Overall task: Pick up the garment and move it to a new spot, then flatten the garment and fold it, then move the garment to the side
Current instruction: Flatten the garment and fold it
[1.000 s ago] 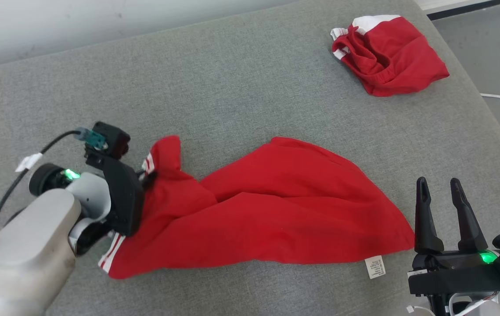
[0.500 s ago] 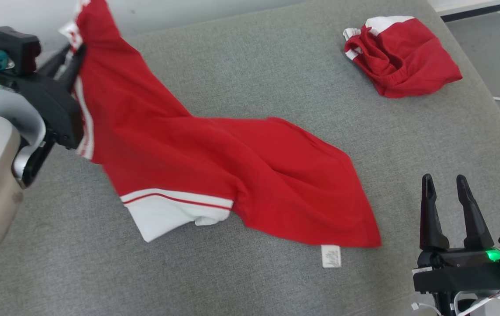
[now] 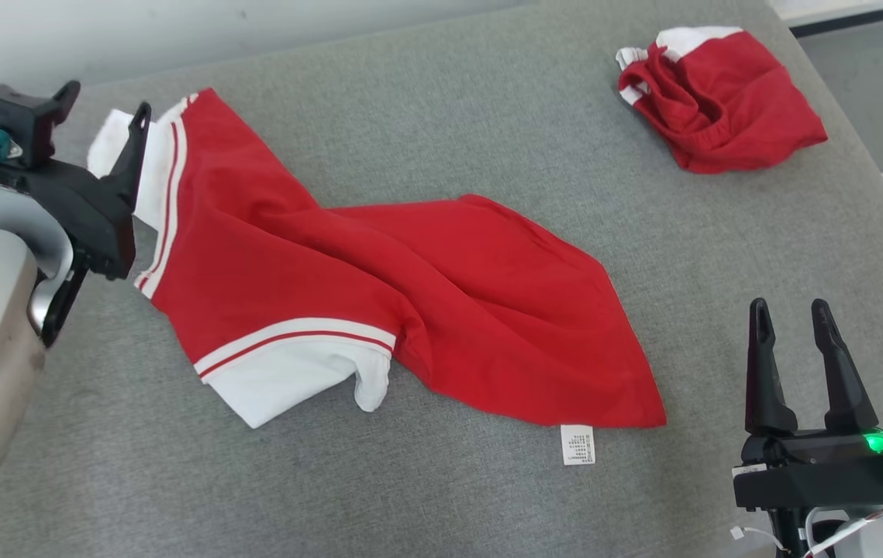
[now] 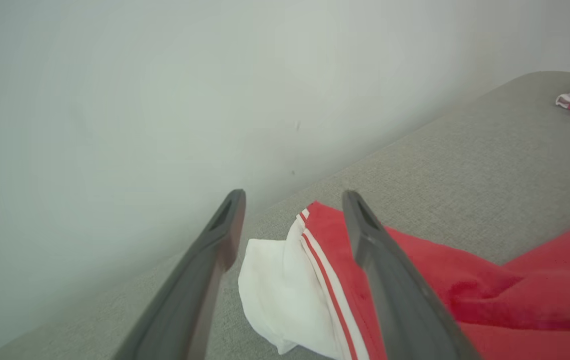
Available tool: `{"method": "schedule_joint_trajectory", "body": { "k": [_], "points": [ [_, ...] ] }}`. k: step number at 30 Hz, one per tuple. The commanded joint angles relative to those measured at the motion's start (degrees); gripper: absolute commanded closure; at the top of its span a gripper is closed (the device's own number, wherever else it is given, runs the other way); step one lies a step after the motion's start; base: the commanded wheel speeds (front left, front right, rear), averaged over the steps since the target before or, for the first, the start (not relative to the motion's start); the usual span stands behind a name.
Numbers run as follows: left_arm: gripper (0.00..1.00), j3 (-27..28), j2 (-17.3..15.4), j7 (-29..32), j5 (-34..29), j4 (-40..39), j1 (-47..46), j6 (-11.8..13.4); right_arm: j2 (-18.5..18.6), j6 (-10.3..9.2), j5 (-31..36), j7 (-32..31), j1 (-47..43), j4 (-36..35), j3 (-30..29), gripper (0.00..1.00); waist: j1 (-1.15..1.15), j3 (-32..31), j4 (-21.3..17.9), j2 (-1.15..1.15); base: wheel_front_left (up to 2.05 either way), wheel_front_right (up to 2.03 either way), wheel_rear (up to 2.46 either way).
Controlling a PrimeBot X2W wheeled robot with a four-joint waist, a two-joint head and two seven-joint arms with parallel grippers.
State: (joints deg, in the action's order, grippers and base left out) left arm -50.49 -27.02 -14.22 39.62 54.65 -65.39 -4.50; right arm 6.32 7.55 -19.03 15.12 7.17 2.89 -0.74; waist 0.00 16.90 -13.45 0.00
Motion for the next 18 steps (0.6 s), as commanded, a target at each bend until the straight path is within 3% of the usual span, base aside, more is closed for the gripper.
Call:
{"method": "schedule_joint_trajectory", "body": {
  "k": [1,8,14,18],
  "points": [
    [0.0,1.25,0.23,-0.66,0.88,-0.44,0.76,0.42,0.48,-0.14,0.37,0.02,-0.38,-0.07,-0.24,0.0,0.0,-1.6,1.22,0.0,0.0,0.0,0.0],
    [0.0,12.58,-1.4,-0.85,-1.38,-15.51,8.49,4.37,1.1,-0.14,0.73,0.02,-2.39,-0.98,-0.58,0.0,0.0,-6.24,5.06,0.0,0.0,0.0,0.0],
    [0.0,23.44,-2.38,-0.87,-5.4,-31.14,21.68,8.27,1.46,-0.14,1.07,0.01,-4.41,-1.68,-0.66,0.0,0.0,-9.34,8.56,0.0,0.0,0.0,0.0],
    [0.0,27.88,-2.34,-0.88,-8.2,-39.01,31.14,10.13,1.46,-0.14,1.24,0.01,-5.75,-2.1,-0.88,0.0,0.0,-11.1,10.59,0.0,0.0,0.0,0.0]
  ]
}}
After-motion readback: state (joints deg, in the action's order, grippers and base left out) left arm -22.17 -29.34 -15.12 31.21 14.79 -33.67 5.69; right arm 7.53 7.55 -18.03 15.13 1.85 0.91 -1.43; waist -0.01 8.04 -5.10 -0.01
